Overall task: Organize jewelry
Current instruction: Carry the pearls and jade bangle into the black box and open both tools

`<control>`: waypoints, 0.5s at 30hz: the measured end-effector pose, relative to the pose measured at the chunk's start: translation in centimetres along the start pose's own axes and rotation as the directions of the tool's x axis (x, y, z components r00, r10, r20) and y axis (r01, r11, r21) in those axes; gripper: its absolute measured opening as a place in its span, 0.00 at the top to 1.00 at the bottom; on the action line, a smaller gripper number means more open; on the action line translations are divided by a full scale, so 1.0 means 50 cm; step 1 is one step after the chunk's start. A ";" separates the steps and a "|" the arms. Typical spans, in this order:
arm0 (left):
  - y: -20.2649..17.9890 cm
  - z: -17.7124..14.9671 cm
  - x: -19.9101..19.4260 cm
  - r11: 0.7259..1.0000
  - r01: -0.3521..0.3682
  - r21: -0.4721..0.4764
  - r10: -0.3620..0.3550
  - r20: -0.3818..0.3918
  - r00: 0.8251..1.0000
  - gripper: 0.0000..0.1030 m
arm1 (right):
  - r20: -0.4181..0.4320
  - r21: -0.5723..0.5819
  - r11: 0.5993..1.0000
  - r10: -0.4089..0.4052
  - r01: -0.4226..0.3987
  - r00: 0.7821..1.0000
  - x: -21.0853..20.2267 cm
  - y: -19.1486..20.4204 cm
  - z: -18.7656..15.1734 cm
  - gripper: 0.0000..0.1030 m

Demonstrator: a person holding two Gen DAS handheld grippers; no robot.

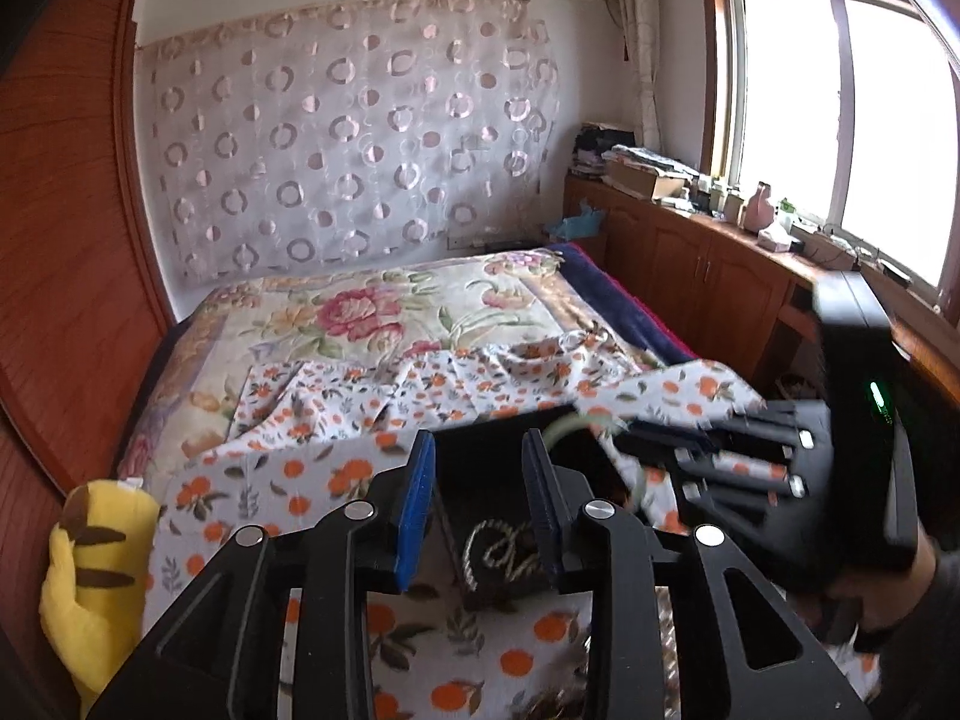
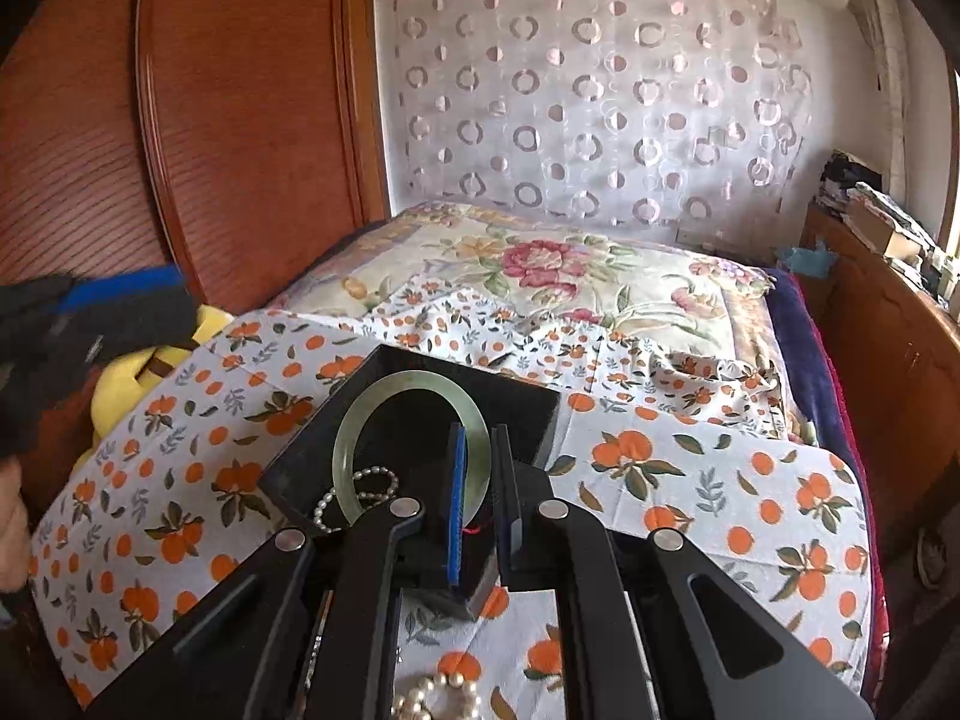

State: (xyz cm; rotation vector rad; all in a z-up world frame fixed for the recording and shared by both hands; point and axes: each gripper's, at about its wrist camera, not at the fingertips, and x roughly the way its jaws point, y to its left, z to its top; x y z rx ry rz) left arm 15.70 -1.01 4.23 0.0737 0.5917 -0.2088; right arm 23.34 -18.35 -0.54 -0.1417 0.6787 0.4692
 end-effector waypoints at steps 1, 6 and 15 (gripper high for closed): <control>0.003 -0.016 -0.002 1.000 -0.005 0.002 0.005 -0.003 1.000 0.66 | -0.012 -0.004 1.000 0.004 -0.004 1.000 0.010 0.004 -0.001 0.91; 0.016 -0.083 -0.003 1.000 0.015 -0.005 -0.015 -0.046 0.999 0.64 | -0.064 -0.034 0.999 -0.015 0.013 0.998 0.055 0.022 -0.007 0.91; 0.002 -0.162 0.000 0.997 0.069 -0.018 -0.071 -0.123 0.990 0.62 | -0.105 -0.014 1.000 -0.016 0.014 0.994 0.074 0.012 -0.029 0.87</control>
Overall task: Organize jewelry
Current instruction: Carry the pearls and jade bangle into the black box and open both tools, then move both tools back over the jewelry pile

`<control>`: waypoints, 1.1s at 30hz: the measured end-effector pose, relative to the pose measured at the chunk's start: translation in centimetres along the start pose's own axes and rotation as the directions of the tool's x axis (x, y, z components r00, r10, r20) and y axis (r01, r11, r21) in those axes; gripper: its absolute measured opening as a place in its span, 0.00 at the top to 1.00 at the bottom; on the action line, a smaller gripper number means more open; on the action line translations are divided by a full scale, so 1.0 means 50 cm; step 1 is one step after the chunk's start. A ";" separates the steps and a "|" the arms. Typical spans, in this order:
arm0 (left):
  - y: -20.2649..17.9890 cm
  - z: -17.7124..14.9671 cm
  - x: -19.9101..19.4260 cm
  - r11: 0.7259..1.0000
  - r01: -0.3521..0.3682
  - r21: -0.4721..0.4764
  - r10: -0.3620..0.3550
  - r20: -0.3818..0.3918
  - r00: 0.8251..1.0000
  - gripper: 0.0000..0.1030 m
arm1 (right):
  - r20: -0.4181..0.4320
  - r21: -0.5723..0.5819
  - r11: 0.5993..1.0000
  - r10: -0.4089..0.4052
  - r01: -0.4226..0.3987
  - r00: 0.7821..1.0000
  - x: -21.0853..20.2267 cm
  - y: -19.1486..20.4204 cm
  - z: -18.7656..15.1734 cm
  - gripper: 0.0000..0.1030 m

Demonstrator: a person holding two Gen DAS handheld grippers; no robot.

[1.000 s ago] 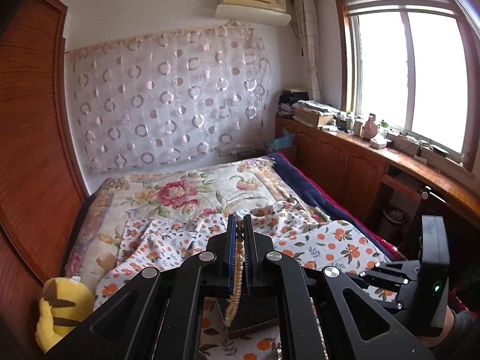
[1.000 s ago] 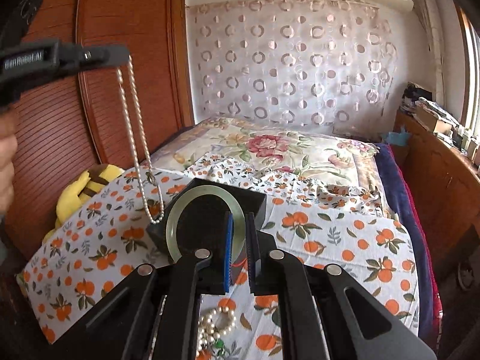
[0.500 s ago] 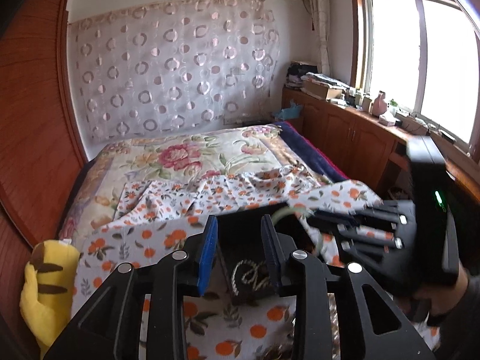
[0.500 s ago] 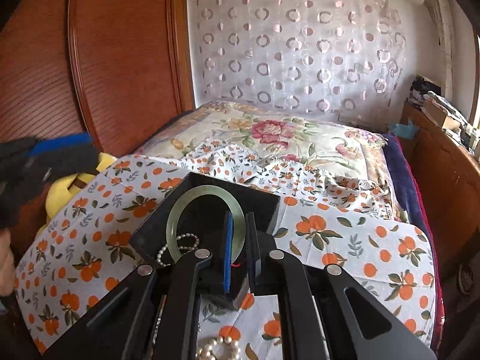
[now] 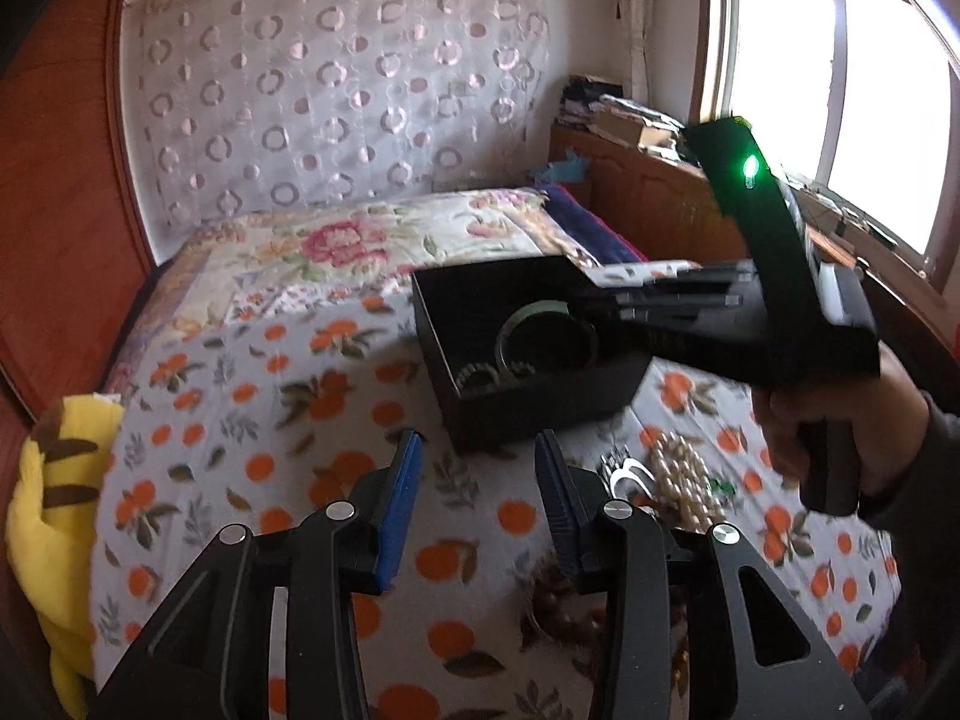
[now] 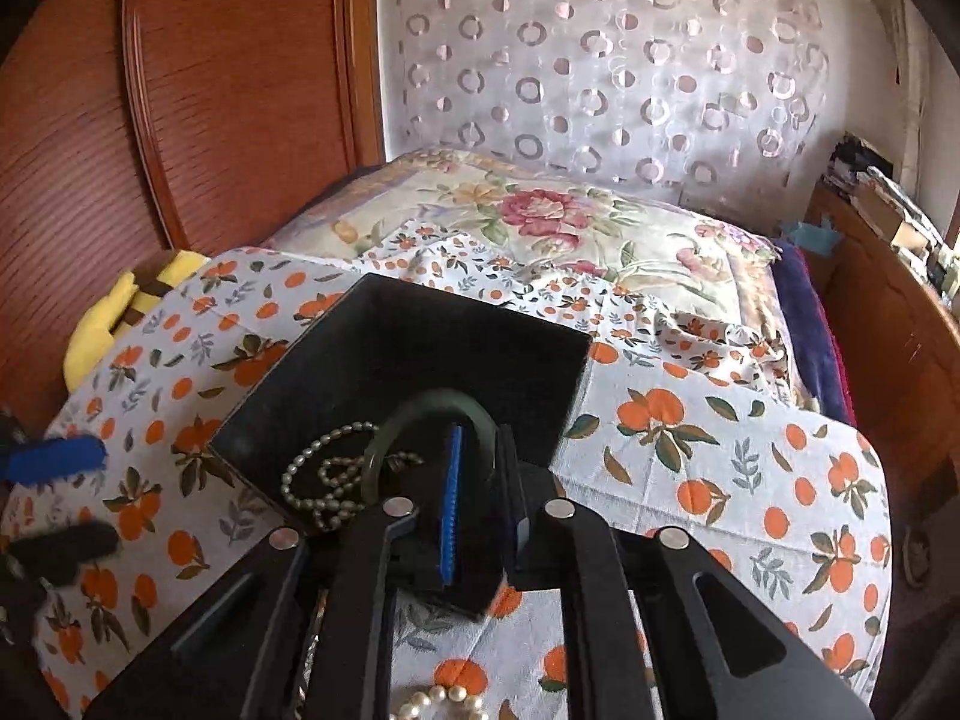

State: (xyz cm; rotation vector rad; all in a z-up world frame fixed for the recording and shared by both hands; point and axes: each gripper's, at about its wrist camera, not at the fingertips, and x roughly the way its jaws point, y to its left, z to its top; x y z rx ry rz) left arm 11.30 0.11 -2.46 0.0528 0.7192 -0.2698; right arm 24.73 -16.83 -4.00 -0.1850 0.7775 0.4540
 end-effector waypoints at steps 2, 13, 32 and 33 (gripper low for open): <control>-0.006 -0.014 0.003 1.000 0.009 0.004 -0.009 -0.011 1.000 0.60 | 0.016 0.009 1.000 0.008 -0.008 1.000 -0.020 -0.007 -0.010 0.87; -0.051 -0.065 0.006 0.997 0.075 0.014 -0.074 -0.066 0.995 0.50 | 0.050 0.001 0.999 0.042 -0.042 0.998 -0.158 0.005 -0.150 0.79; -0.065 -0.080 0.062 0.994 0.104 -0.037 -0.109 -0.170 0.979 0.47 | -0.009 0.024 0.996 0.091 -0.091 0.996 -0.197 0.058 -0.299 0.66; -0.063 -0.080 0.063 0.994 0.104 -0.039 -0.109 -0.171 0.979 0.47 | -0.010 0.024 0.995 0.092 -0.092 0.996 -0.196 0.060 -0.300 0.66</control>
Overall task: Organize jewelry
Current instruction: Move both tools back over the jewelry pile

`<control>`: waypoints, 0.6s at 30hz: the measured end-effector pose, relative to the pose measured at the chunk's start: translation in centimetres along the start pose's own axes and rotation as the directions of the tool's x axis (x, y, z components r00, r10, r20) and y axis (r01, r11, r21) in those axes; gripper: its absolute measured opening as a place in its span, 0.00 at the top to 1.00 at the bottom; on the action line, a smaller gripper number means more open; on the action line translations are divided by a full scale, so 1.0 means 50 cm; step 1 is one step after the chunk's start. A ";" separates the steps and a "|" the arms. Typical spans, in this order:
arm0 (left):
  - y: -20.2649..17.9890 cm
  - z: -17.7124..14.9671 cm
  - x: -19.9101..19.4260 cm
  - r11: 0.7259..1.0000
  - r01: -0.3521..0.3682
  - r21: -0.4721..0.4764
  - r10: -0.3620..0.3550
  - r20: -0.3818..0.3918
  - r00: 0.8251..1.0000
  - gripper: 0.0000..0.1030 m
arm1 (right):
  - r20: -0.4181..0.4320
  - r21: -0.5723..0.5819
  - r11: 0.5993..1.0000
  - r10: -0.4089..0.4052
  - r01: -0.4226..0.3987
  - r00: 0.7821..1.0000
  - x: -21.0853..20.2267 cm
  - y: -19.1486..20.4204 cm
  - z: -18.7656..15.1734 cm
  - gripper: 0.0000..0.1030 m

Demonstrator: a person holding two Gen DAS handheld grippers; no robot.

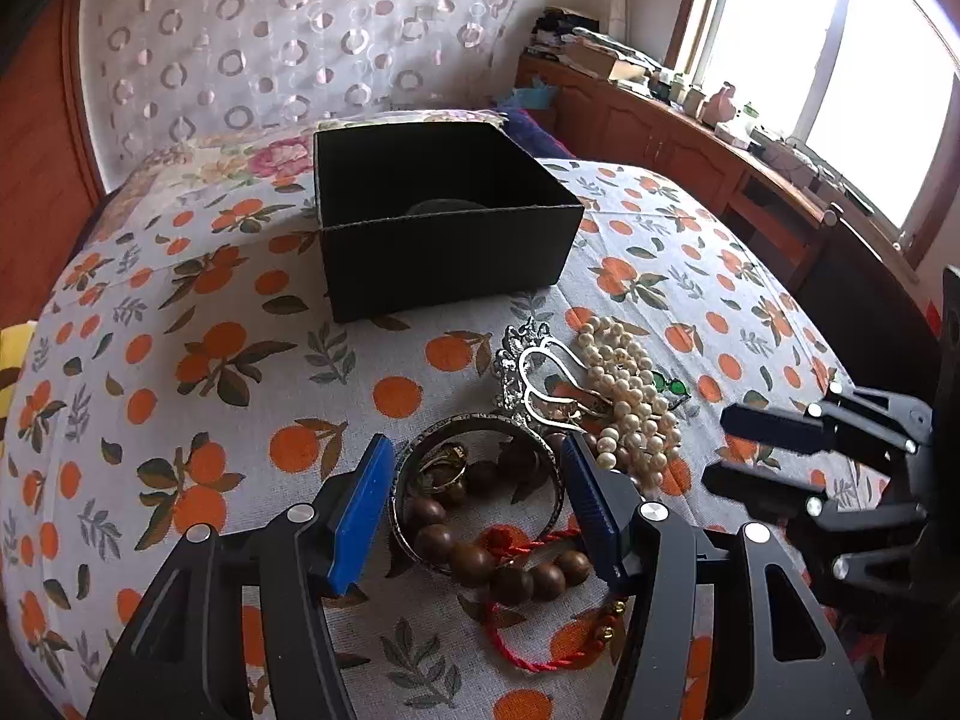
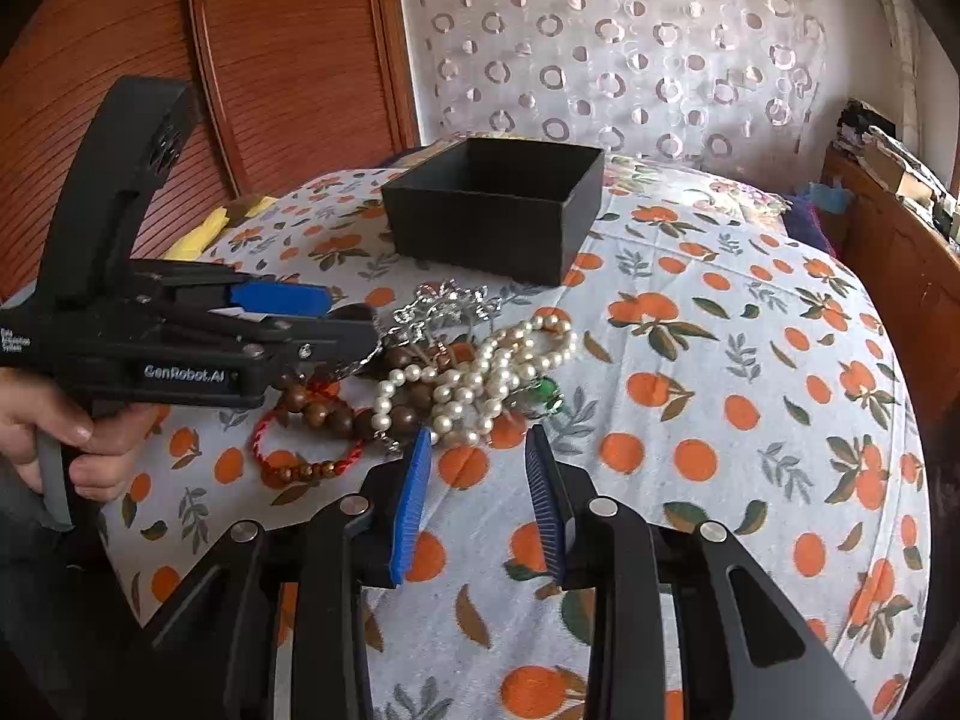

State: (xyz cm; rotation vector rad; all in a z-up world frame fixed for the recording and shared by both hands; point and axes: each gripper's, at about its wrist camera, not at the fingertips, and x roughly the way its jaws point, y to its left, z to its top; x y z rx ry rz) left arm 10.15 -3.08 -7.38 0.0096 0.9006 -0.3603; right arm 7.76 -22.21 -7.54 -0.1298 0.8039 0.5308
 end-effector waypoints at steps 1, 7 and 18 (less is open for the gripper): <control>0.000 0.000 0.000 1.000 -0.001 -0.001 0.001 -0.001 1.000 0.47 | 0.001 0.000 1.000 0.003 -0.003 1.000 0.001 0.002 -0.001 0.66; -0.006 0.000 0.013 1.000 -0.020 0.010 0.020 -0.016 1.000 0.44 | 0.005 0.001 1.000 0.005 -0.005 1.000 0.000 0.006 -0.001 0.66; 0.016 0.008 -0.012 1.000 -0.026 -0.010 0.026 0.023 0.999 0.45 | 0.005 0.012 1.000 0.014 -0.014 1.000 0.004 0.003 0.002 0.66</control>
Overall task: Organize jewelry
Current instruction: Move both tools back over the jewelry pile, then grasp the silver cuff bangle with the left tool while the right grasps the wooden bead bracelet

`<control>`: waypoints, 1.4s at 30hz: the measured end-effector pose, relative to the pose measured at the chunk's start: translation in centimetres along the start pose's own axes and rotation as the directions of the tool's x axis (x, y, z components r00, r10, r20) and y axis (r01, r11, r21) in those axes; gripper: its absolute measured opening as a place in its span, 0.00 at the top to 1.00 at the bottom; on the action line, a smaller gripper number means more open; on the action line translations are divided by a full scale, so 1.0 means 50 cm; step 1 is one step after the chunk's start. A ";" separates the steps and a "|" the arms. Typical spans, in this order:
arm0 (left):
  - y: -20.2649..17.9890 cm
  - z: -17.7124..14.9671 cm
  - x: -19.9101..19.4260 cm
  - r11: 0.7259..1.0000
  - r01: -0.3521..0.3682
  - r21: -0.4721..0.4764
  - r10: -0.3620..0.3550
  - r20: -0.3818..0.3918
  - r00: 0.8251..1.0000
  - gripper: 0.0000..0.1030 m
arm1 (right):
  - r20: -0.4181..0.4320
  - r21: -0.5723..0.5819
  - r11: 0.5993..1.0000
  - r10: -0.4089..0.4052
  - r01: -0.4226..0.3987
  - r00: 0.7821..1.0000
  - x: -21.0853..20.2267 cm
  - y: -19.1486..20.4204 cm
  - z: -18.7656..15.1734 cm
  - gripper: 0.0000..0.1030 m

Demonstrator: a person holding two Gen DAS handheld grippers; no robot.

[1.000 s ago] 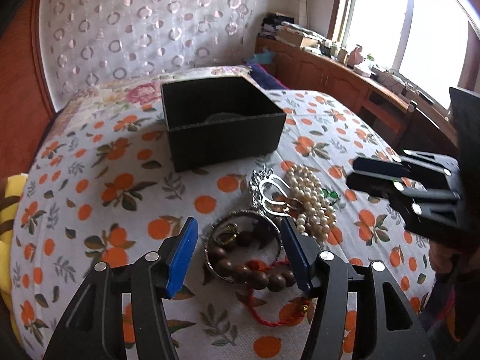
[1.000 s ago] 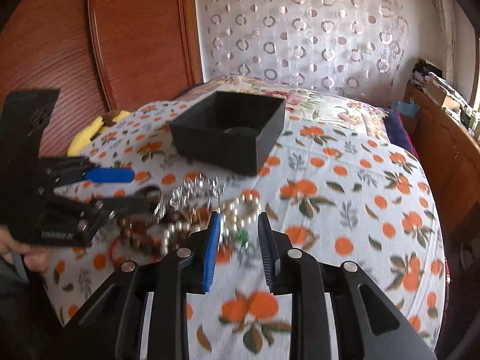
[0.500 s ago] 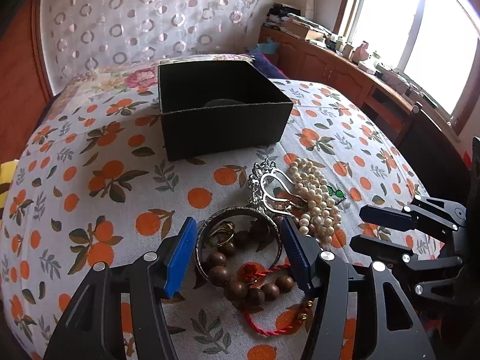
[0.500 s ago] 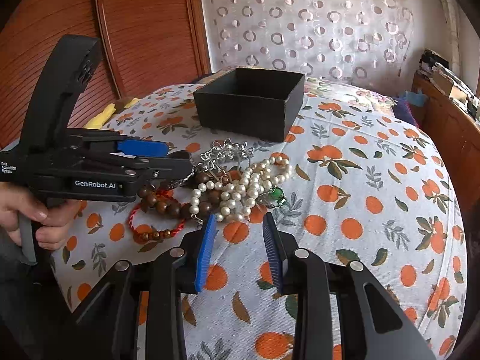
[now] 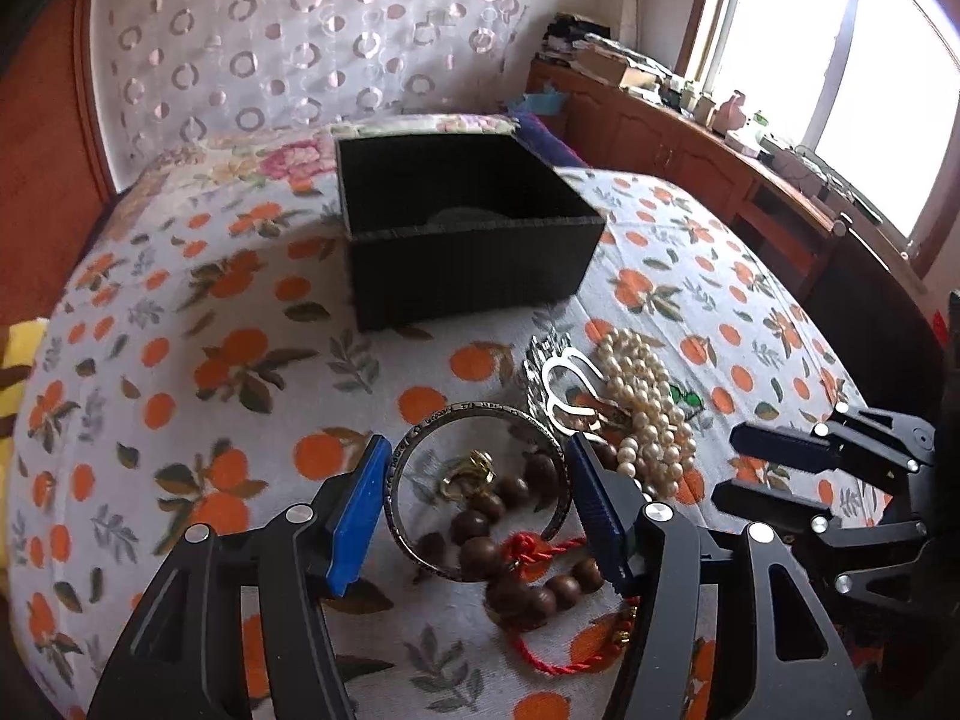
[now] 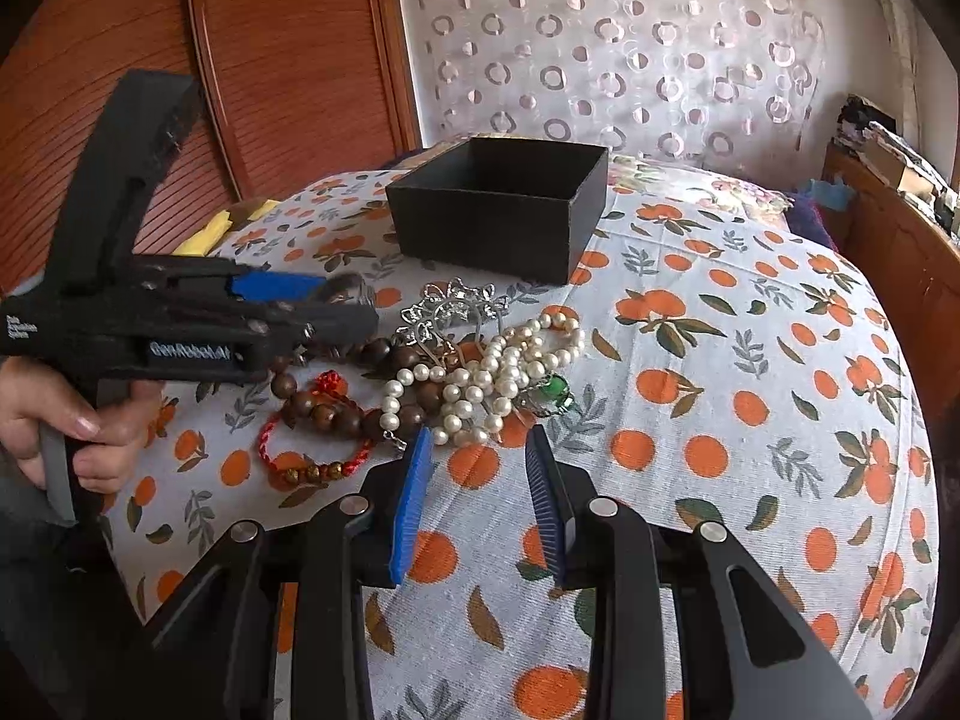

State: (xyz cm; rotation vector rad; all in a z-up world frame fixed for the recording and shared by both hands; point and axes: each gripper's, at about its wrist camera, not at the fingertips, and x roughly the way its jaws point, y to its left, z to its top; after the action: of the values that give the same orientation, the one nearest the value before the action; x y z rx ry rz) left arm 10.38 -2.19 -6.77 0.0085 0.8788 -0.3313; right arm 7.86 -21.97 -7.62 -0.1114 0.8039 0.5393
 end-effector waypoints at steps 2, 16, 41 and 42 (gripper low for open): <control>0.008 0.008 -0.013 1.000 -0.006 -0.003 0.006 0.017 1.000 0.45 | 0.003 -0.007 1.000 0.014 -0.014 1.000 0.003 0.009 0.005 0.66; 0.072 0.021 -0.050 0.997 -0.065 -0.041 0.067 0.055 0.996 0.45 | -0.026 -0.152 0.982 0.113 -0.116 0.993 0.057 0.121 0.055 0.66; 0.130 -0.027 -0.102 0.990 -0.118 -0.075 0.125 0.098 0.987 0.45 | -0.078 -0.237 0.962 0.121 -0.137 0.990 0.096 0.171 0.069 0.85; 0.128 -0.026 -0.101 0.991 -0.115 -0.073 0.122 0.098 0.988 0.45 | -0.072 -0.231 0.963 0.126 -0.140 0.989 0.091 0.167 0.072 0.85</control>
State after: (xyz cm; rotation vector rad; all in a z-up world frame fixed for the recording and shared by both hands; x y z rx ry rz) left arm 8.23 5.49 -4.60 -0.0186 0.7838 -0.1891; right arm 8.63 -11.86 -7.46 -0.2944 0.8040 0.7617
